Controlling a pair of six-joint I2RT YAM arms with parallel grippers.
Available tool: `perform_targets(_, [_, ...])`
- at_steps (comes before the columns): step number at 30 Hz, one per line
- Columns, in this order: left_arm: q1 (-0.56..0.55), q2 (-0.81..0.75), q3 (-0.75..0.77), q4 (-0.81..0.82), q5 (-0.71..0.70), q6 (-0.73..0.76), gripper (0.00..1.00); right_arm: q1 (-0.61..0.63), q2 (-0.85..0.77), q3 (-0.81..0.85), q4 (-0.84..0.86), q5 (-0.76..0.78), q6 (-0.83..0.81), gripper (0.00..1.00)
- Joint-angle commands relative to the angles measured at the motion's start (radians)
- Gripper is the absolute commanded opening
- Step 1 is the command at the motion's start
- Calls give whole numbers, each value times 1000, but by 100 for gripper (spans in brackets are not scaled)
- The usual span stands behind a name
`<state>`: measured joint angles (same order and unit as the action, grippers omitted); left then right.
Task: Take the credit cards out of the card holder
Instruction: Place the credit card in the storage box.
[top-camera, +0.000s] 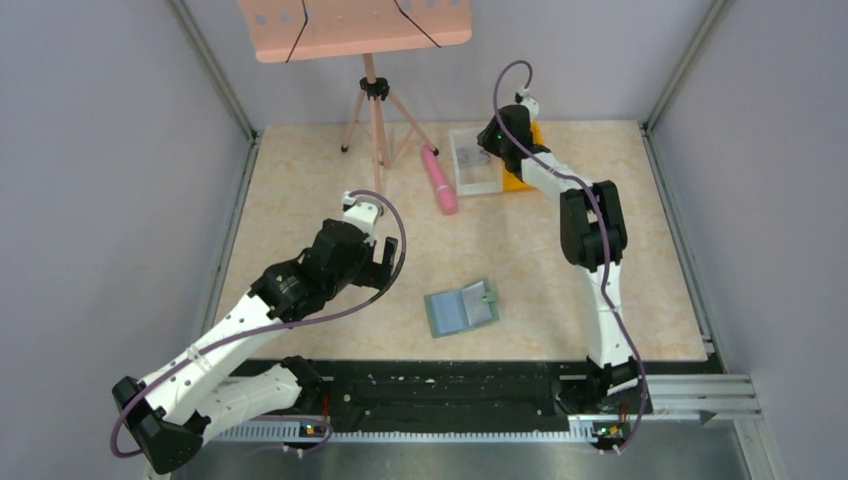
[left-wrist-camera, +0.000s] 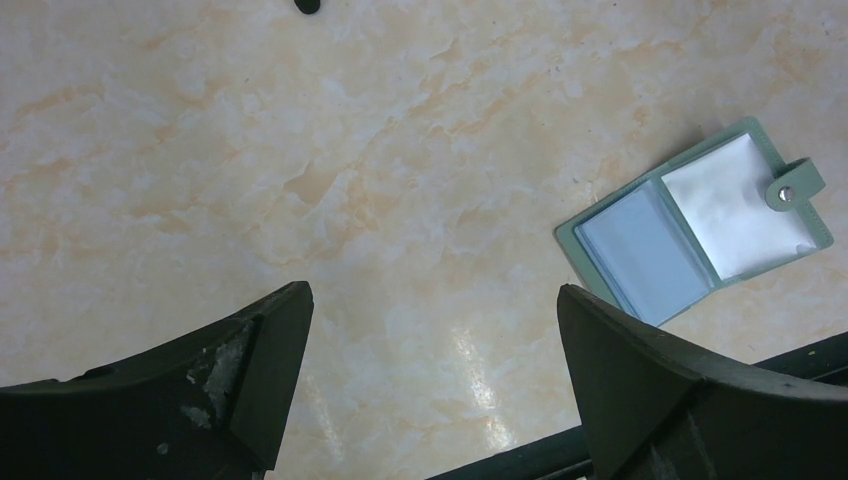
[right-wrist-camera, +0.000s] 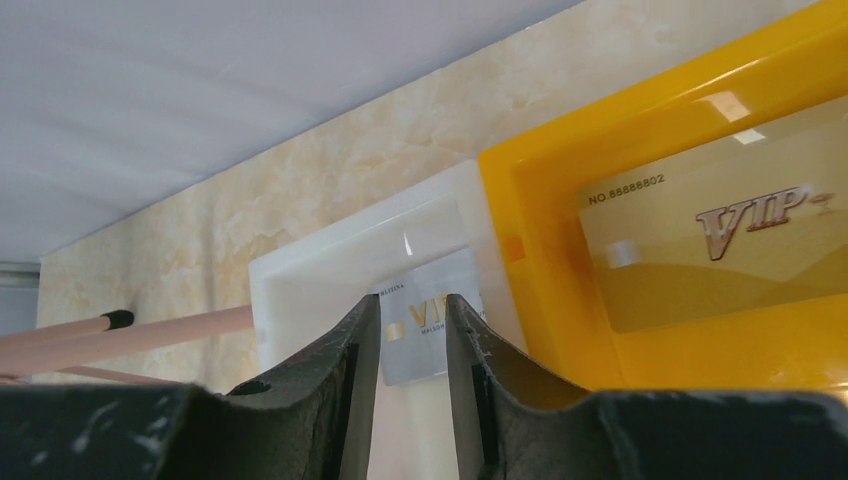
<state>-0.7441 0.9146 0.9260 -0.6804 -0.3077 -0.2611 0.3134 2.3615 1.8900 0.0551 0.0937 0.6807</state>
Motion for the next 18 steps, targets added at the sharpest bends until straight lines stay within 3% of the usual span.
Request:
perform_targets(1, [-2,-2,-11,47,-10,18,98,-23,-40,76,-44,20,-28,32])
perform_targets(9, [-1,0,-10,48,-33,23,98,-24,-225,-53,-136,-104,-41,34])
perform_targets(18, [-1,-48,-17,38,-143,5,99,76,-647,-546,-173,-206,-40,35])
